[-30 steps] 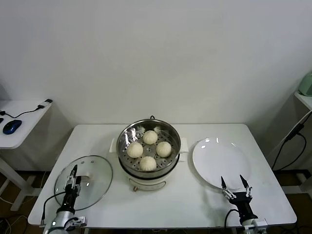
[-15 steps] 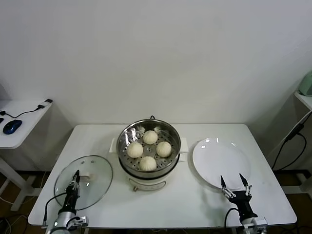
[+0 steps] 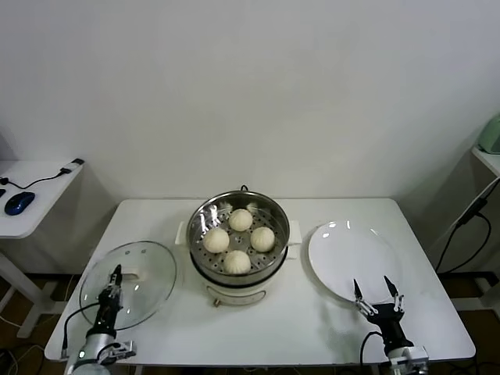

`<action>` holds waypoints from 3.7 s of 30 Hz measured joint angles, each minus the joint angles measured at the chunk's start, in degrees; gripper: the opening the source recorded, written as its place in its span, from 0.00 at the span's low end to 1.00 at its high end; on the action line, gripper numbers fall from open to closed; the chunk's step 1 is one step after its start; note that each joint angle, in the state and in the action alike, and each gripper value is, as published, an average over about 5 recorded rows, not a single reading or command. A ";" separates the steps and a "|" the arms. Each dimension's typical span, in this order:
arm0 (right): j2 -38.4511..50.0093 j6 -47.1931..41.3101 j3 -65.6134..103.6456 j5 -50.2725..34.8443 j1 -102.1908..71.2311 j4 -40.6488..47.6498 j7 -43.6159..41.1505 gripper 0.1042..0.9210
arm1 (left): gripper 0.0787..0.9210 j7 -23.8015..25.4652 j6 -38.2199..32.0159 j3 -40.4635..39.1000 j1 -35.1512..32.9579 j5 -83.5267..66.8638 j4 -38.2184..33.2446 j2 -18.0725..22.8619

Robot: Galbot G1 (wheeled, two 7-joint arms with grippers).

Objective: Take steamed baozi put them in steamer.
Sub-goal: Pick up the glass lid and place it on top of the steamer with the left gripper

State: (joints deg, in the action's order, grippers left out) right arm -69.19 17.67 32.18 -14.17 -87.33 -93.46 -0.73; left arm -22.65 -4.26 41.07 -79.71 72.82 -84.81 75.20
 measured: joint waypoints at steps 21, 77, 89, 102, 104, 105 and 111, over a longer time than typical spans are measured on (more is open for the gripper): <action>0.15 -2.71 0.26 3.15 -0.14 -2.32 1.15 0.88 | 0.06 21.53 14.89 -2.36 -0.74 -13.07 -29.34 -9.46; -1.84 1.44 0.09 6.26 -1.80 -1.74 2.05 0.88 | 0.06 32.06 38.37 -41.38 16.93 18.02 -19.50 10.14; -1.92 2.64 0.15 6.61 -1.88 -1.47 1.85 0.88 | 0.07 31.09 37.94 -40.73 16.80 19.13 -17.78 10.61; -1.53 2.35 0.10 6.68 -1.74 -1.40 1.17 0.88 | 0.45 33.70 38.15 -41.55 16.55 16.72 -20.86 9.07; -1.36 2.16 0.02 6.74 -1.73 -1.41 1.16 0.88 | 0.51 34.21 38.23 -41.74 16.22 16.05 -22.06 8.63; -1.30 2.06 -0.05 6.78 -1.72 -1.41 1.15 0.88 | 0.55 34.42 38.25 -41.80 16.02 15.66 -22.72 8.37; -1.01 1.21 -0.77 6.87 -1.55 -1.56 1.32 0.88 | 0.76 34.63 37.85 -41.55 14.23 12.74 -27.38 6.60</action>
State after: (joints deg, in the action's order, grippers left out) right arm -70.20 18.88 31.41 -7.30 -88.88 -95.01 0.59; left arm 11.98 33.59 -0.48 -65.48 85.56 -112.19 81.80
